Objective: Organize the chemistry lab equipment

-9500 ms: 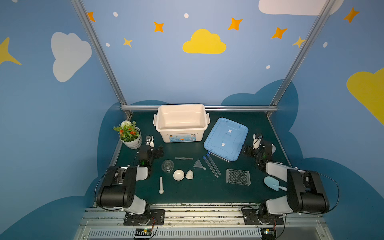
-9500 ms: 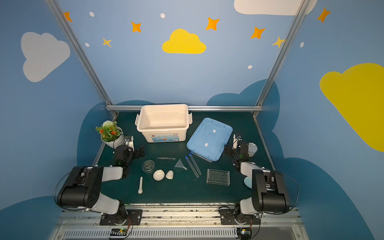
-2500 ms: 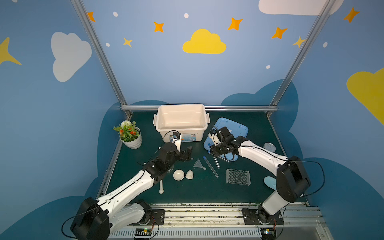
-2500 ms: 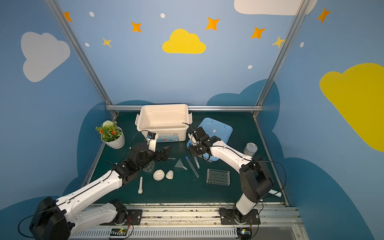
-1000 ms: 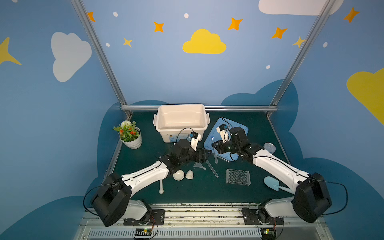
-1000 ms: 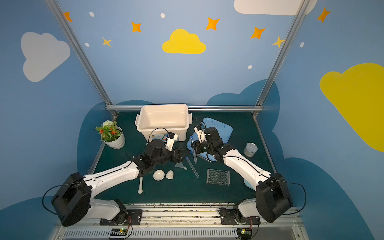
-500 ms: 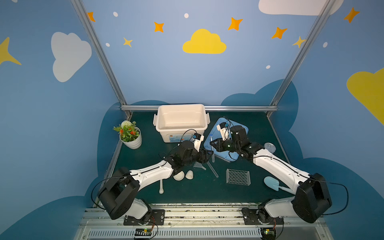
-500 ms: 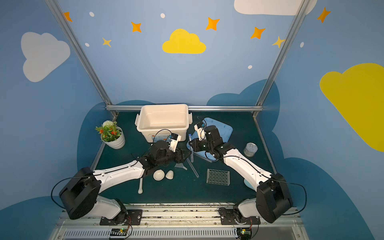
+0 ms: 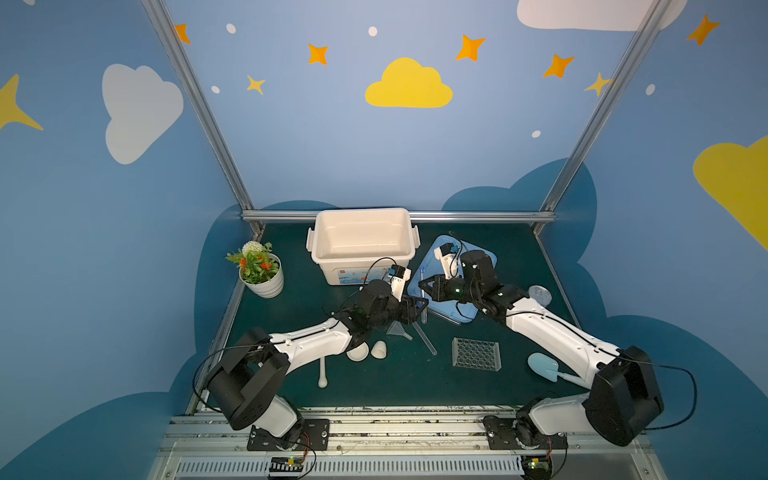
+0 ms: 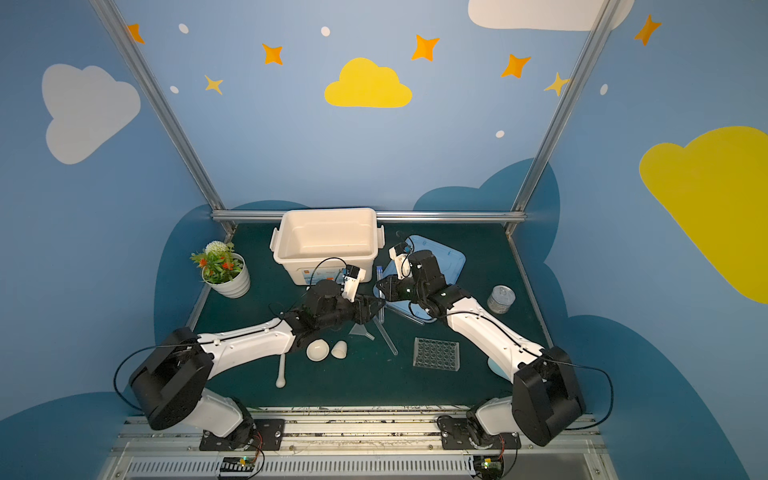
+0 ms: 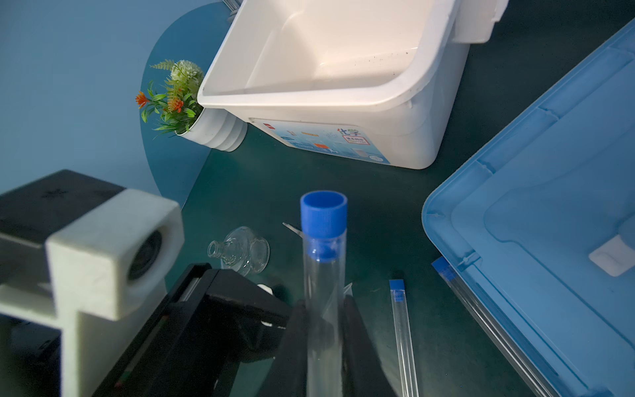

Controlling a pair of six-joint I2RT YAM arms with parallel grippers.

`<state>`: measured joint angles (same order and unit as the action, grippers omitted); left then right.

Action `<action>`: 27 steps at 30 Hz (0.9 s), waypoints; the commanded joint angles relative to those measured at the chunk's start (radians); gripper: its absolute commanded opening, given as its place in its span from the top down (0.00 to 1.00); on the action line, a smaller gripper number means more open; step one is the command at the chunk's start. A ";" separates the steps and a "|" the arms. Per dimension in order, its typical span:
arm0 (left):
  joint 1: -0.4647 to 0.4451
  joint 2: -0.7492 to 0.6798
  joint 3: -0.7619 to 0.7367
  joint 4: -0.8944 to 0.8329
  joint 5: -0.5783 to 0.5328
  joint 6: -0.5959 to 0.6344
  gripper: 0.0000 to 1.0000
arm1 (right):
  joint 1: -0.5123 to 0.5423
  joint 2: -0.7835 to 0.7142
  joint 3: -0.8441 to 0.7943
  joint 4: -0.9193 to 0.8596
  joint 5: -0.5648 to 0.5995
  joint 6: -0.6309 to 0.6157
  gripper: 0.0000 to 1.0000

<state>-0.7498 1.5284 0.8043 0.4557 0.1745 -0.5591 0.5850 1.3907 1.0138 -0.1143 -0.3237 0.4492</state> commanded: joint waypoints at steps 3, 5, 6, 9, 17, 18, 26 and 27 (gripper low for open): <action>-0.005 0.028 0.033 0.026 0.028 -0.005 0.59 | -0.003 -0.010 0.003 0.033 -0.009 0.013 0.86; -0.006 0.034 0.036 0.027 0.031 -0.007 0.61 | -0.003 -0.010 0.002 0.035 -0.009 0.016 0.85; -0.005 0.035 0.038 0.028 0.031 -0.007 0.61 | -0.003 -0.010 0.002 0.035 -0.008 0.017 0.85; -0.004 0.038 0.040 0.033 0.031 -0.008 0.63 | -0.003 -0.010 0.002 0.036 -0.011 0.015 0.85; -0.004 0.036 0.044 0.028 0.035 -0.005 0.71 | -0.004 -0.001 0.000 0.025 -0.005 0.006 0.83; -0.005 0.037 0.045 0.028 0.038 -0.005 0.73 | -0.004 0.001 0.000 0.025 -0.005 0.006 0.83; -0.005 0.045 0.050 0.023 0.047 -0.005 0.80 | -0.005 -0.001 0.002 0.019 -0.005 0.001 0.78; -0.005 0.045 0.050 0.022 0.046 -0.005 0.80 | -0.005 -0.002 0.002 0.018 -0.005 0.001 0.76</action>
<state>-0.7532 1.5654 0.8230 0.4721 0.2100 -0.5724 0.5838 1.3911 1.0134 -0.0952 -0.3233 0.4610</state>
